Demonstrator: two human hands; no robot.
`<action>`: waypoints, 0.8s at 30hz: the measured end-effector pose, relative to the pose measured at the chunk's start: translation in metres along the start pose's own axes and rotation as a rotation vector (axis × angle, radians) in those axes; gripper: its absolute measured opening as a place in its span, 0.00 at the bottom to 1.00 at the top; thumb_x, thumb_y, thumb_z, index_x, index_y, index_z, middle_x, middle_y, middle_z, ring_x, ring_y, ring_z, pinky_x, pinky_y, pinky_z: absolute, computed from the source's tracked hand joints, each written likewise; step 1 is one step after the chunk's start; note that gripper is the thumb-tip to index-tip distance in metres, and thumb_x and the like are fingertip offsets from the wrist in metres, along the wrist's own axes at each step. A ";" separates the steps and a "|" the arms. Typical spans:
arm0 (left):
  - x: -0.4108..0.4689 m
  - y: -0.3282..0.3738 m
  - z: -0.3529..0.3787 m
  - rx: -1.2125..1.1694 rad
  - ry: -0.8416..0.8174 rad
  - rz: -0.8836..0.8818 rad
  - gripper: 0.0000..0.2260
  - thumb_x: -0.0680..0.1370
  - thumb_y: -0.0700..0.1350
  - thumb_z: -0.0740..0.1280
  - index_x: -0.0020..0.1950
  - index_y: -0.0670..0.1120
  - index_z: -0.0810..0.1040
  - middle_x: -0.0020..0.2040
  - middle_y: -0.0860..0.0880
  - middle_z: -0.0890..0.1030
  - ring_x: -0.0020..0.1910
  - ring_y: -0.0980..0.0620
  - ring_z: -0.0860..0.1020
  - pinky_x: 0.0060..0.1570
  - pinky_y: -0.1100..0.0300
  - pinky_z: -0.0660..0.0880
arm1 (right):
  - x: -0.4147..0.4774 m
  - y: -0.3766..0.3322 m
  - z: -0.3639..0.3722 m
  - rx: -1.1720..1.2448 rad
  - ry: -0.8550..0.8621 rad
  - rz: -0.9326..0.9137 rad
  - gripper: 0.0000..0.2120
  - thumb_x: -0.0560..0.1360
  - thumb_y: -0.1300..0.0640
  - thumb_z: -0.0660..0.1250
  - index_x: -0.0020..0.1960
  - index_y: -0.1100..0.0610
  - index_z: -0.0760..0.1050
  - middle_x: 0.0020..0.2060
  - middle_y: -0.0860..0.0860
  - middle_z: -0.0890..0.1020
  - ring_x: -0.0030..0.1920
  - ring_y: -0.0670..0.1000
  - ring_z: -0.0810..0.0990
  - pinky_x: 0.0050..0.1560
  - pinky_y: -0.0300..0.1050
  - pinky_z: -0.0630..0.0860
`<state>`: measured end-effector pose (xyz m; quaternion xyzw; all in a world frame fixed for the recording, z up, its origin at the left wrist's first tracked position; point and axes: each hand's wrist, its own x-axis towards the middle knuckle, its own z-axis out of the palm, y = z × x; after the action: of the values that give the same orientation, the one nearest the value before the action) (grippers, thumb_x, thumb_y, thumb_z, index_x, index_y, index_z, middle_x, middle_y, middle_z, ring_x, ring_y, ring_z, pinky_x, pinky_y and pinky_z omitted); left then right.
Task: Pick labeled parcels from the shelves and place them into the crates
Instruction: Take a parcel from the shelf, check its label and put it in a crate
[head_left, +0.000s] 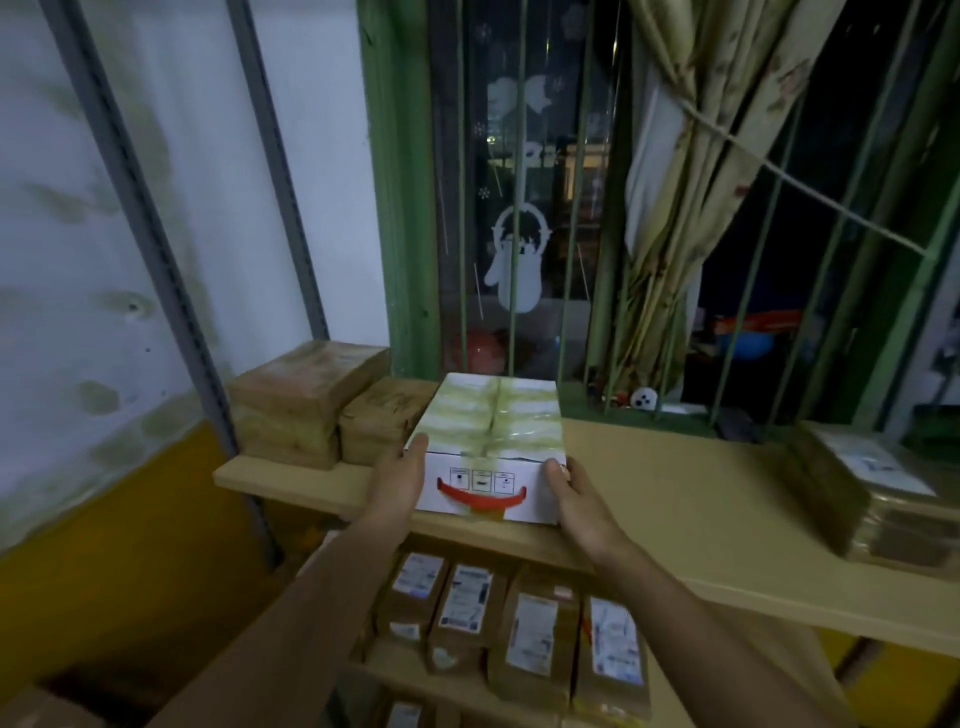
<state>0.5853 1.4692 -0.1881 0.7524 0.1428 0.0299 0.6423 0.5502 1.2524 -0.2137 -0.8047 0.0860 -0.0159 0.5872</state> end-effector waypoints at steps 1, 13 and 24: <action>-0.003 -0.001 0.004 -0.038 0.029 -0.005 0.14 0.83 0.54 0.63 0.60 0.46 0.78 0.50 0.48 0.82 0.47 0.48 0.82 0.47 0.52 0.79 | 0.001 0.002 0.000 0.022 0.000 -0.016 0.32 0.81 0.33 0.54 0.78 0.50 0.62 0.73 0.50 0.73 0.70 0.56 0.73 0.71 0.55 0.69; -0.088 0.000 0.051 -0.330 0.067 0.162 0.07 0.82 0.40 0.65 0.59 0.46 0.76 0.51 0.48 0.81 0.44 0.55 0.83 0.42 0.49 0.81 | -0.033 -0.005 -0.071 0.506 0.239 -0.124 0.11 0.76 0.51 0.72 0.57 0.49 0.75 0.56 0.51 0.82 0.52 0.51 0.82 0.54 0.59 0.80; -0.083 0.019 0.074 -0.628 -0.098 0.006 0.11 0.84 0.42 0.62 0.55 0.47 0.85 0.54 0.44 0.85 0.50 0.43 0.84 0.48 0.44 0.82 | -0.035 -0.062 -0.112 0.636 0.116 -0.370 0.17 0.84 0.40 0.54 0.67 0.42 0.73 0.61 0.49 0.82 0.61 0.54 0.81 0.55 0.57 0.81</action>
<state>0.5258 1.3751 -0.1711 0.5183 0.0935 0.0382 0.8492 0.5088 1.1704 -0.1179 -0.5818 -0.0369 -0.1935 0.7891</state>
